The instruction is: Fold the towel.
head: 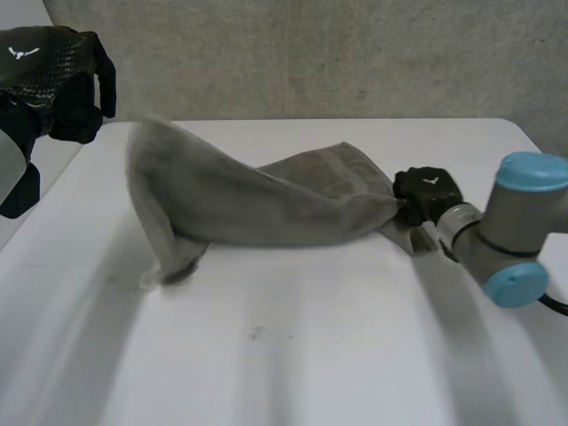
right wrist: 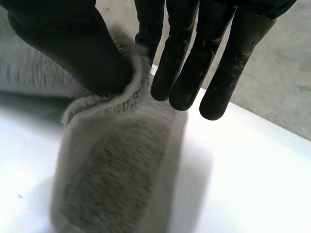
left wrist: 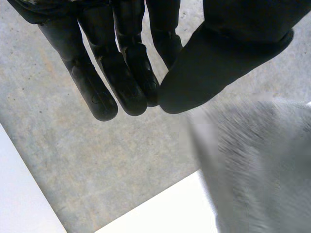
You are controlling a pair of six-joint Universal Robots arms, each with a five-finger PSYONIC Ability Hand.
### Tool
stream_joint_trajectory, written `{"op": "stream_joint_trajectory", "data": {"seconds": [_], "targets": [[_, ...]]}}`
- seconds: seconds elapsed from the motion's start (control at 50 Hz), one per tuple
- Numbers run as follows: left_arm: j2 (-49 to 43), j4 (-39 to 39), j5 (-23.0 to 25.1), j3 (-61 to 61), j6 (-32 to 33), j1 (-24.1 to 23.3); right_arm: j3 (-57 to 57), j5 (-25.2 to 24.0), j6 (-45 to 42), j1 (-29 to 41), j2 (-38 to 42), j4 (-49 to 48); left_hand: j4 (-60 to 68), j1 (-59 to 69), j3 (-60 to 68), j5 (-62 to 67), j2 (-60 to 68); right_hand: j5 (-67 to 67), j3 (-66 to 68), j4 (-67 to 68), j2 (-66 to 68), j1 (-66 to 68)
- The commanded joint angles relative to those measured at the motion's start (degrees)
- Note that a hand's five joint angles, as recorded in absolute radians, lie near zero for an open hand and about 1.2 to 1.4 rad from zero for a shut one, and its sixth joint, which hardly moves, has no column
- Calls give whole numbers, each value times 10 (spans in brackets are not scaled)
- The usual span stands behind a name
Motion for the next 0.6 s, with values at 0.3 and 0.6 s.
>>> {"op": "stream_joint_trajectory", "data": {"seconds": [0.3, 0.6], "targets": [[-24, 10, 4, -73, 5, -6, 41, -178, -58, -87, -346, 250, 102, 114, 103, 105, 102, 141, 122, 117, 127, 248], [-169, 177, -4, -84, -6, -170, 107, -129, -166, -60, -320, 263, -543, -532, -543, -541, -543, 141, 122, 117, 127, 248]]}}
